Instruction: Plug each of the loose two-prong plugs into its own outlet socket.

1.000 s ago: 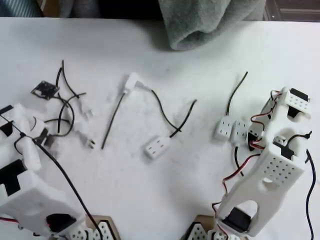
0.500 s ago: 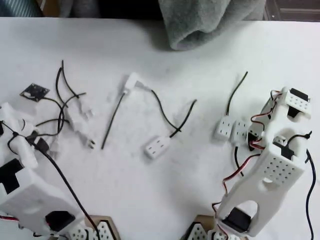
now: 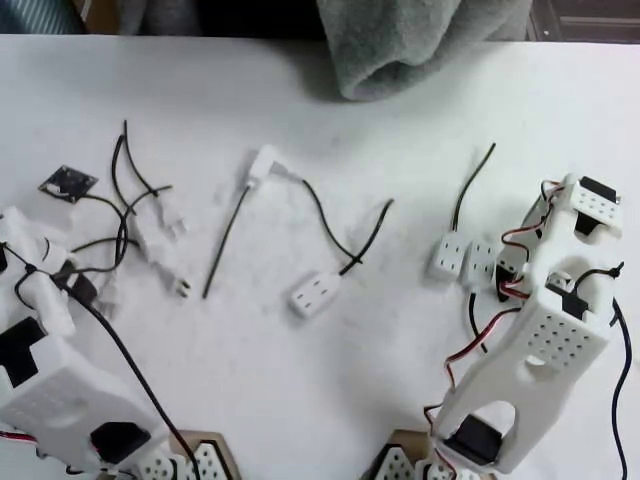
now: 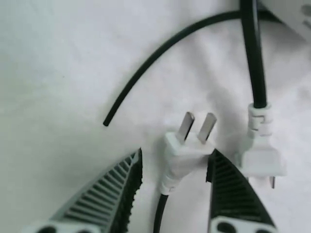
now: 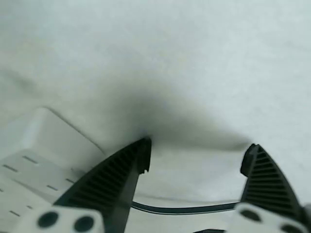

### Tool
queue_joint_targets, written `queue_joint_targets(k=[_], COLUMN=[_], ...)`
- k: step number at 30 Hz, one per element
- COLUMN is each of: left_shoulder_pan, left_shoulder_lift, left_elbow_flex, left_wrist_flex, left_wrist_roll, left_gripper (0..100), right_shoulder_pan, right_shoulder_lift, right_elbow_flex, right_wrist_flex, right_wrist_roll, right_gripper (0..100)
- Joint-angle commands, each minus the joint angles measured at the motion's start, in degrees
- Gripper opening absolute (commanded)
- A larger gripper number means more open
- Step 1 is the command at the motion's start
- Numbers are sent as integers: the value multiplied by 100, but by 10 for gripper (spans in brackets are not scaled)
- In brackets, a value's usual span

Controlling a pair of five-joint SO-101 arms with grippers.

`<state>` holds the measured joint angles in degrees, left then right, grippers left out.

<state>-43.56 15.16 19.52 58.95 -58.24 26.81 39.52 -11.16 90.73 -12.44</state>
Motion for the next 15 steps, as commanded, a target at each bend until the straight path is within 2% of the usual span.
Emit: queue_joint_targets(k=[1, 7, 15], left_shoulder_pan=[119, 453, 514], left_shoulder_lift=[-4, -31, -13], left_elbow_flex=[-62, -53, -105], left_wrist_flex=[-273, -26, -9], left_wrist_roll=[-62, -62, -105], left_gripper=[180, 165, 165], right_shoulder_pan=[-119, -119, -119], right_shoulder_lift=[66, 66, 66], right_elbow_flex=[53, 53, 53], right_wrist_flex=[-119, -119, -119], right_wrist_roll=[26, 26, 35], right_gripper=[316, 316, 316])
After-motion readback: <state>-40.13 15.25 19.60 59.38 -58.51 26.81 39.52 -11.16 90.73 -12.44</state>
